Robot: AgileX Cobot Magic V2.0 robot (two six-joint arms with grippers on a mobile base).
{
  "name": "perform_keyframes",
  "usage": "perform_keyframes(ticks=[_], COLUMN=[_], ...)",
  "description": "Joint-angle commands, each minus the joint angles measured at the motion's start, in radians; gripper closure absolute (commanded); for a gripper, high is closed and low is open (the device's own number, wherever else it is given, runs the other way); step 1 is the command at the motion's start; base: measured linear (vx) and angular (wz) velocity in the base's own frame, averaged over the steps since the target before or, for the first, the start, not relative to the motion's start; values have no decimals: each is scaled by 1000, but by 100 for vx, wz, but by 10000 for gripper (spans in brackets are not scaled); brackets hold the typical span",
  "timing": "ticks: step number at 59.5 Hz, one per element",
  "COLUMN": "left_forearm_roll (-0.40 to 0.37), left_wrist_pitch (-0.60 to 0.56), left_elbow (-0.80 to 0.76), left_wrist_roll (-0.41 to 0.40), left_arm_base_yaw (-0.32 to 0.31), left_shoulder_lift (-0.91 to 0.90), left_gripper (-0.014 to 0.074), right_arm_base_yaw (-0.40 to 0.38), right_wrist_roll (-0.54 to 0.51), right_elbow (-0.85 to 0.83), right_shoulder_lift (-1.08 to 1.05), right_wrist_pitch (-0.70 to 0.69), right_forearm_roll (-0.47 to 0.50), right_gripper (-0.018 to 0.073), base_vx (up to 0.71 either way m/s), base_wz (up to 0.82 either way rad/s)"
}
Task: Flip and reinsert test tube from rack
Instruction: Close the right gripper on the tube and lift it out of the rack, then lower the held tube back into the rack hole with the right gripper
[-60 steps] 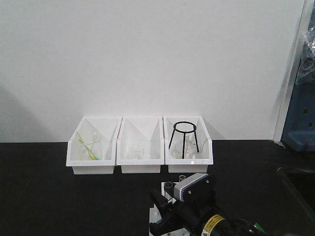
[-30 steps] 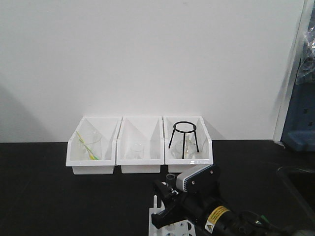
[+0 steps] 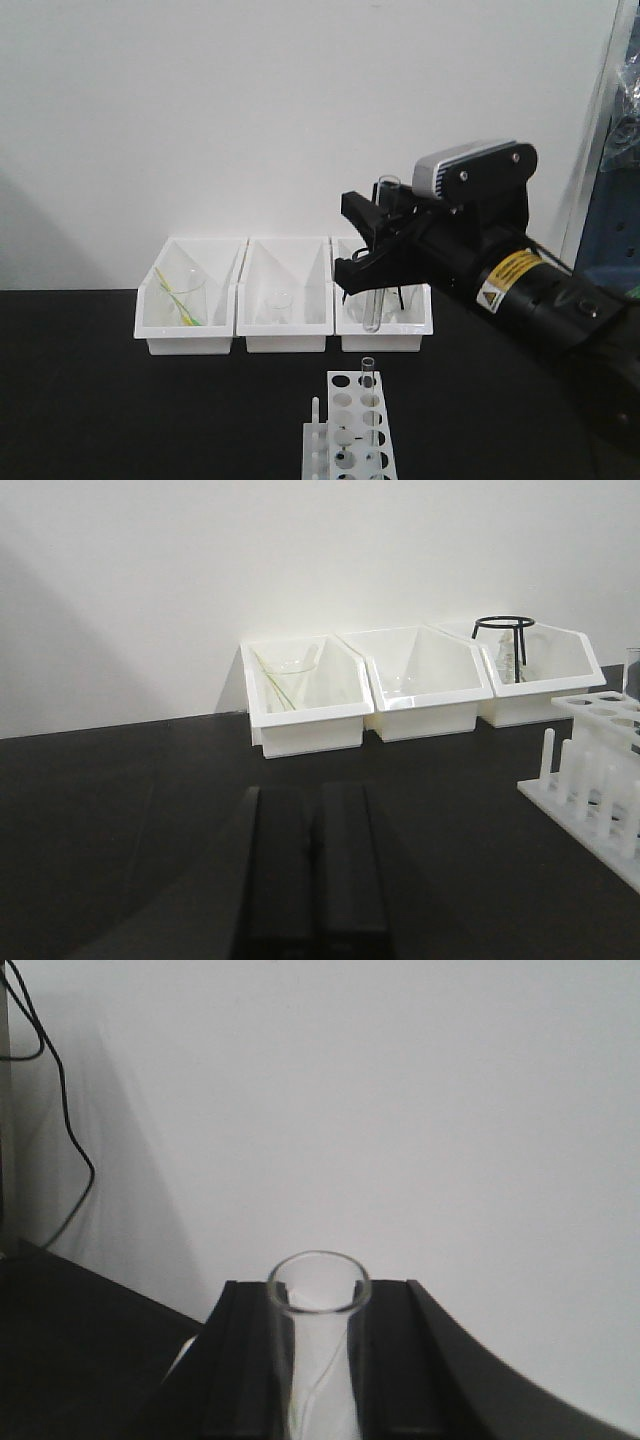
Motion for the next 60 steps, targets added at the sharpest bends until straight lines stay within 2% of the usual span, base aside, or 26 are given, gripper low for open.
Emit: perform_keyframes(ticks=[1, 8, 12, 15, 19, 23, 28, 38, 44, 48, 57, 60], left_forearm_roll=[0, 0, 0, 0, 0, 0, 0, 0, 0, 0, 0, 0], left_wrist_pitch=[-81, -81, -81, -81, -81, -81, -81, -81, -81, -81, -81, -81], left_elbow=[-6, -6, -6, -6, -6, -6, -6, -6, -6, -6, -6, -6], left_wrist_roll=[-2, -2, -2, -2, -2, -2, -2, -2, -2, -2, -2, -2], left_arm_base_yaw=[0, 0, 0, 0, 0, 0, 0, 0, 0, 0, 0, 0], left_shoulder_lift=[-8, -8, -8, -8, -8, -8, -8, -8, -8, -8, -8, -8], left_gripper=[602, 602, 602, 602, 602, 602, 602, 602, 602, 602, 602, 602], right_arm_base_yaw=[-3, -3, -3, -3, -3, -3, -3, -5, -5, -5, -4, -4], right_wrist_roll=[-189, -566, -732, -798, -807, -736, -540, -72, 108, 162, 153, 162], right_elbow=[-82, -101, -101, -101, -101, -101, -107, -109, -105, -105, -87, -48], right_shoulder_lift=[-50, -53, -53, -53, -53, -55, -62, -91, -93, -93, -93, -93], right_wrist_pitch=[43, 182, 268, 318, 355, 361, 331, 226, 204, 194, 86, 15], right_forearm_roll=[-129, -465, -637, -728, -764, -724, -607, -289, -149, -95, -80, -42], right_gripper=[573, 571, 570, 570, 570, 570, 570, 570, 570, 570, 570, 570], base_vx=[0, 0, 0, 0, 0, 0, 0, 0, 0, 0, 0, 0], base_wz=[0, 0, 0, 0, 0, 0, 0, 0, 0, 0, 0, 0])
